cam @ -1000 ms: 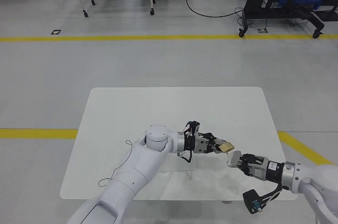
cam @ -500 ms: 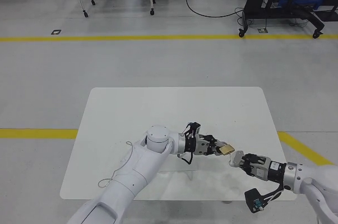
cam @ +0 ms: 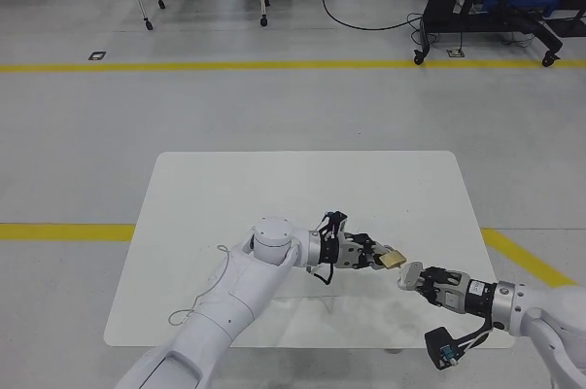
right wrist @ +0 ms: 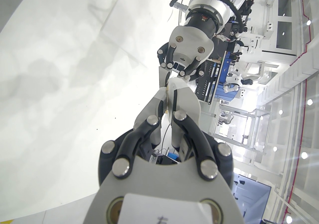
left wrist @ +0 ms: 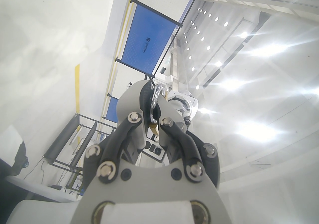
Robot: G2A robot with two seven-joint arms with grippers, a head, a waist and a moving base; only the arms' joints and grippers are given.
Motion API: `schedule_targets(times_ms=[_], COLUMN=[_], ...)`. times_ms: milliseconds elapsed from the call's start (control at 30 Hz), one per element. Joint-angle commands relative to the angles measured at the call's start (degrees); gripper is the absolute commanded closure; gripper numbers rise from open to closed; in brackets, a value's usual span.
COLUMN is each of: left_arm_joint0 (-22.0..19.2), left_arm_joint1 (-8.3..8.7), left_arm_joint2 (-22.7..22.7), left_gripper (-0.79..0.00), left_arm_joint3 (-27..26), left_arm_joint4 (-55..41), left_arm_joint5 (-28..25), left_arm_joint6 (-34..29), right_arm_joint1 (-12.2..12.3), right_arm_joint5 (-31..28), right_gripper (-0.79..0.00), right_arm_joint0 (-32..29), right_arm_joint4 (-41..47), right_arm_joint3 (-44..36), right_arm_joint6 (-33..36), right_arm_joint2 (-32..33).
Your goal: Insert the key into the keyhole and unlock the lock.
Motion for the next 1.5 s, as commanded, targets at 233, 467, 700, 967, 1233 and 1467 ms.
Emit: schedule_targets(times_ms=[233, 467, 700, 967, 1233, 1467], left_arm_joint0=[-0.13, -0.25, -0.31, -0.40, -0.37, -0.29], left_arm_joint1=[0.21, 0.31, 0.39, 0.44, 0.54, 0.65], left_arm_joint2=[0.49, 0.88, 1.39, 1.73, 1.66, 1.61], left_gripper=[0.000, 0.000, 0.000, 0.000, 0.000, 0.000], left_arm_joint3=[-0.34, -0.55, -0.64, -0.56, -0.54, -1.01], left_arm_joint4=[0.12, -0.14, -0.15, -0.61, -1.33, -1.25], left_arm_joint5=[0.44, 0.59, 0.53, 0.58, 0.42, -0.88], left_arm_joint6=[-0.22, -0.74, -1.08, -1.01, -0.17, 1.46], right_arm_joint1=[0.24, 0.41, 0.60, 0.76, 0.86, 0.84], right_arm_joint5=[-0.33, -0.44, -0.64, -1.91, -2.54, -1.62], right_gripper=[0.000, 0.000, 0.000, 0.000, -0.302, -0.289], right_arm_joint0=[0.86, 1.81, 2.23, 2.38, 2.48, 1.38], right_arm_joint4=[-0.02, 0.00, -0.10, -0.32, 0.65, 2.32], right_arm_joint3=[-0.07, 0.57, 1.15, 0.78, 0.39, -0.10], right_arm_joint6=[-0.23, -0.23, -0.26, 1.26, 2.14, 2.52], right_arm_joint2=[-0.63, -1.44, -1.71, -1.94, -1.69, -0.35])
